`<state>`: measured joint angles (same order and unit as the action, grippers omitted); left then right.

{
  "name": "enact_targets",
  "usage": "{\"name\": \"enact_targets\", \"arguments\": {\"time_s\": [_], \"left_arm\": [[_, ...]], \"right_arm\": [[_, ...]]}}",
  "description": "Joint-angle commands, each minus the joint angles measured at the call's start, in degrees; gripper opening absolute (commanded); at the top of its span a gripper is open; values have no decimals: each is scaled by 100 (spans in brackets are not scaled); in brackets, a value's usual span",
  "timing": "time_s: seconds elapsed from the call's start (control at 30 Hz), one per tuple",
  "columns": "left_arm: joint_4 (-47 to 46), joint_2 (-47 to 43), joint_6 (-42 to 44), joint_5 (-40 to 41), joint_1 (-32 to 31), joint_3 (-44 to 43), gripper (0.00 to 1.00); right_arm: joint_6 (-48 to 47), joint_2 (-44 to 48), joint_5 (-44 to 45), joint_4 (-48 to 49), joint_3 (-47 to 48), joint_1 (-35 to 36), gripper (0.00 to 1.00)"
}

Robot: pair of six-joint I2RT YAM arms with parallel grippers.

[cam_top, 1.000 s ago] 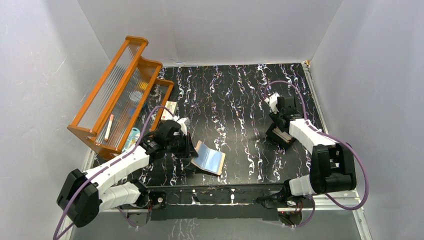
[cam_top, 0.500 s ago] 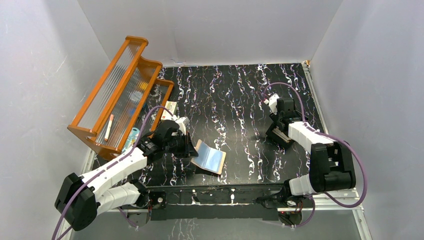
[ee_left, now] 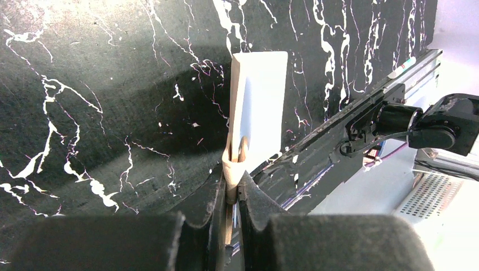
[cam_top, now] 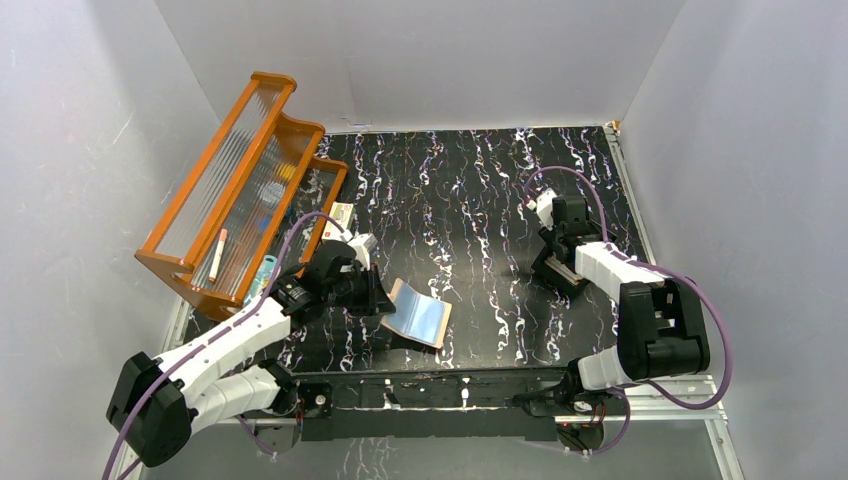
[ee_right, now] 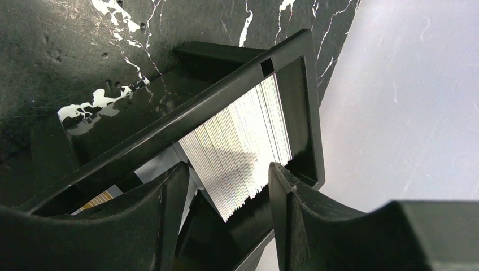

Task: Put the credit cards into the card holder
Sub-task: Pick up the credit card from the storage box.

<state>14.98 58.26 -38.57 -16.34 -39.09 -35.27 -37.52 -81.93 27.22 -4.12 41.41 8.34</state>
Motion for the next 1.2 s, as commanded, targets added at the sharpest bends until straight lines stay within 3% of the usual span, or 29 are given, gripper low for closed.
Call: {"name": "enact_targets", "arguments": {"time_s": [0.0,0.33,0.73,0.83,1.0,1.17], "left_arm": [[0,-177,-35,-98,33,-173,6],[-13,-229,-100,-135,33,-98,6],[-150,-396,-290,-238,33,24,6],[-181,-382,-293,-237,33,37,6],[-102,-387,-266,-254,33,10,6],[2,-445,-226,-151,33,0,7]], "right_arm": [[-29,-62,79,284,81,18,61],[-45,182,290,119,218,19,41],[3,352,239,-23,297,19,30],[34,345,153,-85,309,18,17],[198,513,-124,-473,463,18,12],[674,713,-643,-1594,1016,39,8]]}}
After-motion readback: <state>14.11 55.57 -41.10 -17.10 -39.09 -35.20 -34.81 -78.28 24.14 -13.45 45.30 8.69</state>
